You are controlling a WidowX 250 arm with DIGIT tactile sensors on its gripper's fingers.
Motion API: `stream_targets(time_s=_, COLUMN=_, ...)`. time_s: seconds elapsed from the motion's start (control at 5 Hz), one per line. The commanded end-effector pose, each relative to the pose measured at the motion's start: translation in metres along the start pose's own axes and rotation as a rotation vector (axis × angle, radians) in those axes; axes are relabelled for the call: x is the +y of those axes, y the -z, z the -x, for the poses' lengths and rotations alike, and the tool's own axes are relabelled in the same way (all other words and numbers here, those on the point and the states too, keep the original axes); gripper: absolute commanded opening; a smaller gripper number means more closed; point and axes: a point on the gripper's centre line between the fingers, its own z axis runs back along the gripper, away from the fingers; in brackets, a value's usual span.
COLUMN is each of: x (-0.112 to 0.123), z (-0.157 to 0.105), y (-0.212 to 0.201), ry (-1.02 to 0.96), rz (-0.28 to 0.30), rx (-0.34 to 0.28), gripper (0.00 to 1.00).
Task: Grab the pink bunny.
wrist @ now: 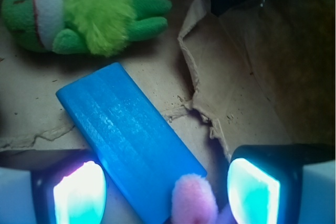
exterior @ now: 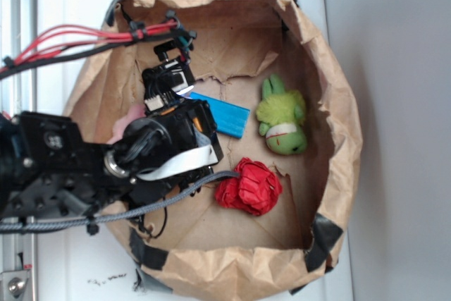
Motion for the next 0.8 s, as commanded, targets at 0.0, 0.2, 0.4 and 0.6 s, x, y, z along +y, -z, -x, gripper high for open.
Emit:
stream_targets(time_s=0.0, x=0.011, z=-0.030, y=-0.025, ry=-0.071, rz=0.066, rx=0.090, gripper=1.00)
stream_targets(time_s=0.2, x=0.016, z=-0.048, y=-0.024, ry=-0.130, rz=0.098, rx=0.280, gripper=1.00)
stream_targets(time_s=0.4, x=0.029, z=-0.062, y=-0.027, ry=-0.139, rz=0.229, rx=0.478, gripper=1.00)
stream_targets(time_s=0.6, x=0.035, z=-0.062, y=-0.021, ry=-0.131, rz=0.310, rx=0.544, gripper=1.00)
